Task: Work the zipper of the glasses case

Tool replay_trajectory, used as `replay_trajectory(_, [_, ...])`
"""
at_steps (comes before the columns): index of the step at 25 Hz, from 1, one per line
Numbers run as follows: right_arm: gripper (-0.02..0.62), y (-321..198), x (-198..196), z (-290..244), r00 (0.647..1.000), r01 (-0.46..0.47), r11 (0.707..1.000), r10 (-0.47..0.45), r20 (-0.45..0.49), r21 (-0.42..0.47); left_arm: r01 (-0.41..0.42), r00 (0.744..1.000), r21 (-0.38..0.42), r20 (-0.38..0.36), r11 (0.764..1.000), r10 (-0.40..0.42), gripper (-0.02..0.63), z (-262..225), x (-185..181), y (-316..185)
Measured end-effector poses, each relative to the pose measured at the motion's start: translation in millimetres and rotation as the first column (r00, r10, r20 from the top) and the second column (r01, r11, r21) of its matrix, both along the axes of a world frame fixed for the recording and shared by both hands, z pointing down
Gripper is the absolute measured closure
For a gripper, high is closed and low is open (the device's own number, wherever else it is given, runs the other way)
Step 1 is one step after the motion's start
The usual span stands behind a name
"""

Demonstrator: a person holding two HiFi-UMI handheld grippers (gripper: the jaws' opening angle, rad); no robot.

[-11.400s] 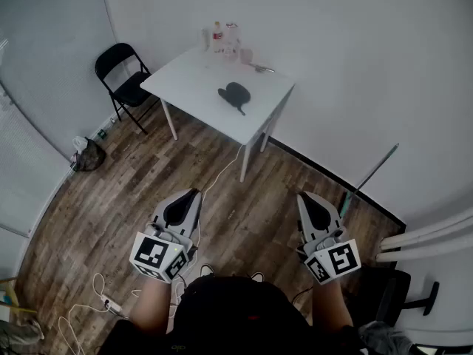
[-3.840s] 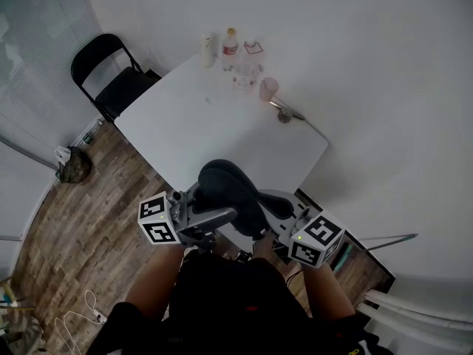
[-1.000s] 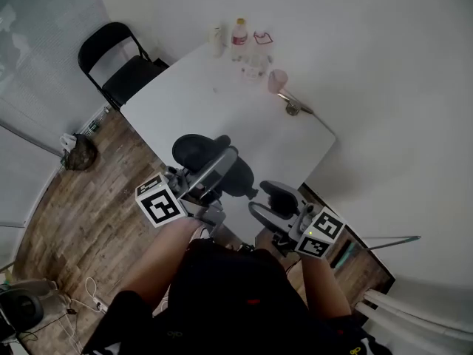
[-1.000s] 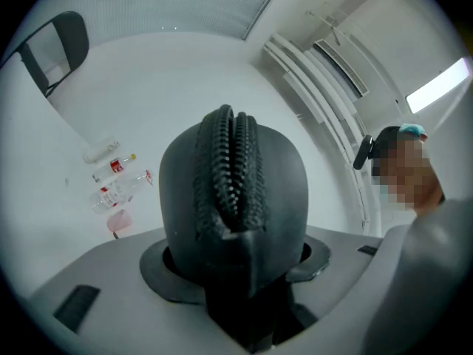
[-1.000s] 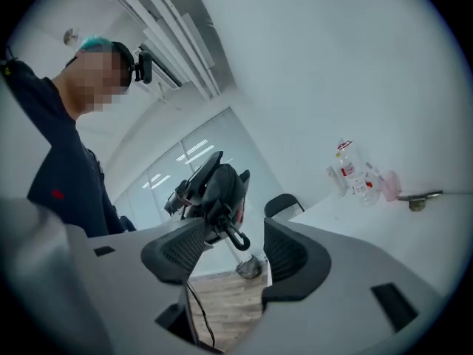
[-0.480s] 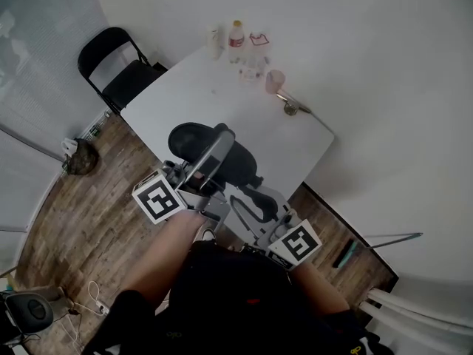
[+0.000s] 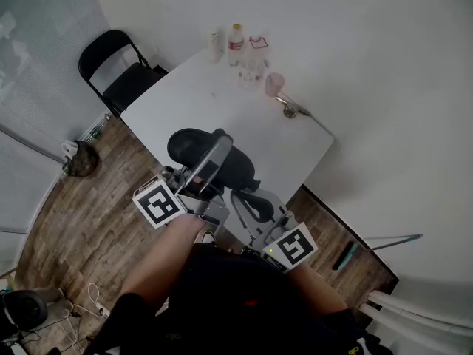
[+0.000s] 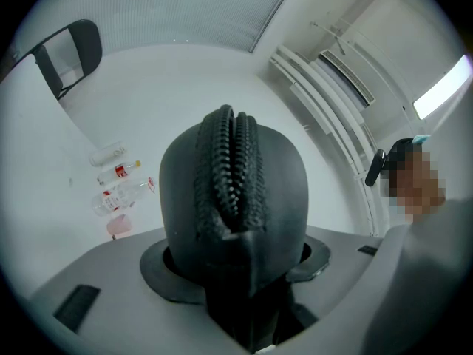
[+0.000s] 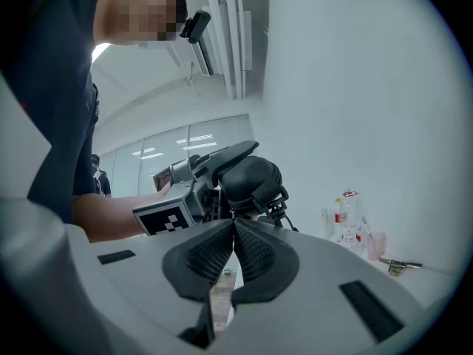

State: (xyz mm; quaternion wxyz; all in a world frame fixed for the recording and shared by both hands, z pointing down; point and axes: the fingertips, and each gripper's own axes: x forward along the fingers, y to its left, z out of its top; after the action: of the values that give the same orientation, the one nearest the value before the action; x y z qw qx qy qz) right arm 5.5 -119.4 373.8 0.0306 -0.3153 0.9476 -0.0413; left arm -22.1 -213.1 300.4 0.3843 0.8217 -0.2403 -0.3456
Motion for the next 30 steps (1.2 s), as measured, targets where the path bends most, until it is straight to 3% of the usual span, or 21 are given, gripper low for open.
replay_trajectory(7, [0.577,0,8,-5,0.997,-0.057,0.998,0.059,-0.05,0.034,0.033,0.998,-0.035,-0.049,0.999,-0.035,0.339,3,-4,-1])
replay_trajectory(13, [0.577,-10,30,-5,0.988,-0.097,0.993,0.105,-0.111,0.069,0.019,0.999,-0.022,-0.04,1.0,-0.02,0.339,4,-3,-1])
replay_trajectory(17, [0.575,-18,35,-12,0.981,-0.095,0.988,0.114,-0.159,0.12,-0.035,0.999,0.019,0.028,0.999,0.035,0.339,6,3,0])
replay_trajectory(22, [0.575,-22,40,-6,0.948,-0.027,0.979,0.09,-0.306,0.204,-0.132,0.988,0.033,0.079,0.991,0.129,0.339,13,11,1])
replay_trajectory(27, [0.575,-15,42,-5,0.923,-0.003,0.974,0.089,-0.374,0.226,-0.212,0.969,0.022,0.134,0.977,0.207,0.339,20,18,15])
replay_trajectory(30, [0.575,-12,41,-6,0.908,0.012,0.968,0.094,-0.408,0.25,-0.275,0.945,0.023,0.191,0.961,0.266,0.338,23,26,24])
